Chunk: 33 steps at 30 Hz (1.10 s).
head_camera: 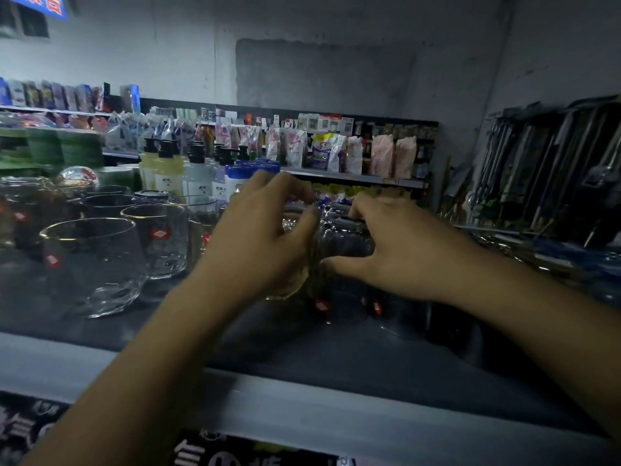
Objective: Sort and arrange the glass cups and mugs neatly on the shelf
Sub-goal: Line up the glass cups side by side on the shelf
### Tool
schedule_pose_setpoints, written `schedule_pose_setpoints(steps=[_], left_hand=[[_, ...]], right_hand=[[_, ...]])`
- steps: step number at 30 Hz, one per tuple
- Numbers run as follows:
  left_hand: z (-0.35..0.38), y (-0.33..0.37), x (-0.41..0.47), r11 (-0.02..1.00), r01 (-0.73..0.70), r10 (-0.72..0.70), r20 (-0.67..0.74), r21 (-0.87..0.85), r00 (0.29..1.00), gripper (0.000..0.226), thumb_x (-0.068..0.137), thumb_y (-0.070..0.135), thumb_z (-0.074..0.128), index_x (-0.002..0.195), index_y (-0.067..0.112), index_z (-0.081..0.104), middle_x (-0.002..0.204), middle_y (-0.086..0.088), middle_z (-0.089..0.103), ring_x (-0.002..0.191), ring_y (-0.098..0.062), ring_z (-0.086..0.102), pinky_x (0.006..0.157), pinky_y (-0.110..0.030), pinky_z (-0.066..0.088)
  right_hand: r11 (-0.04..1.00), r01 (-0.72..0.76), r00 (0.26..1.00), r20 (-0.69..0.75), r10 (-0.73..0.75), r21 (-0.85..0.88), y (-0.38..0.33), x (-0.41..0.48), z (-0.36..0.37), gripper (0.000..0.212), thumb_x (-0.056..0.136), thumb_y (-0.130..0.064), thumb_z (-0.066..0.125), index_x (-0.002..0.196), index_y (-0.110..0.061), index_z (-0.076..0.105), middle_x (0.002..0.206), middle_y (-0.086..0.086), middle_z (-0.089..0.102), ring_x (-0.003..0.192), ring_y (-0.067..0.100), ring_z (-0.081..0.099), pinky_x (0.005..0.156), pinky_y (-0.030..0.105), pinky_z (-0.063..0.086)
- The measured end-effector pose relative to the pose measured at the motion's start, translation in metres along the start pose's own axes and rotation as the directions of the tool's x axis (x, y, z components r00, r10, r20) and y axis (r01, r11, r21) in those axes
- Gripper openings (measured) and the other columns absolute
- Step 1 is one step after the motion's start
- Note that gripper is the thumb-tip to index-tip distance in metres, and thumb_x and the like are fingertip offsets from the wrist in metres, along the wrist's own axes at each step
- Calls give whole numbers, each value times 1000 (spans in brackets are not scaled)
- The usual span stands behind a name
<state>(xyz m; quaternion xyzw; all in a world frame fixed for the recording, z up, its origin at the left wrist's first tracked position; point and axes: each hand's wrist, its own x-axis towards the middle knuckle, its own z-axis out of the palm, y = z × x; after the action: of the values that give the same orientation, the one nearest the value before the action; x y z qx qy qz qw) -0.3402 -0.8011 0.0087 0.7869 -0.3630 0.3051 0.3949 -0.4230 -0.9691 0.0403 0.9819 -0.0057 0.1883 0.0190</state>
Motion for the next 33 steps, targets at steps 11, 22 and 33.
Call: schedule_pose_setpoints(steps=[11,22,33], left_hand=[[8,4,70,996,-49,-6,601,76,799,48,102,50,48,141,23,54,135,1,58,120,-15,56,96,-34,43],[22,-2,75,993,-112,75,595,26,801,34,103,36,52,132,25,67,124,7,67,107,-7,61,91,-29,47],[30,-7,66,996,-38,73,464,-86,883,28,100,35,60,123,25,73,112,9,72,98,-2,66,85,-18,50]], right_hand=[[970,-78,992,111,53,231,93,16,-25,35,102,-29,57,138,-29,57,134,-6,60,115,11,57,94,29,45],[920,-64,997,72,39,387,103,13,-10,36,100,-45,54,131,-32,67,138,-13,62,119,0,56,99,18,41],[916,-42,999,33,32,399,103,12,-2,37,98,-46,58,131,-34,68,138,-15,63,122,0,55,97,18,37]])
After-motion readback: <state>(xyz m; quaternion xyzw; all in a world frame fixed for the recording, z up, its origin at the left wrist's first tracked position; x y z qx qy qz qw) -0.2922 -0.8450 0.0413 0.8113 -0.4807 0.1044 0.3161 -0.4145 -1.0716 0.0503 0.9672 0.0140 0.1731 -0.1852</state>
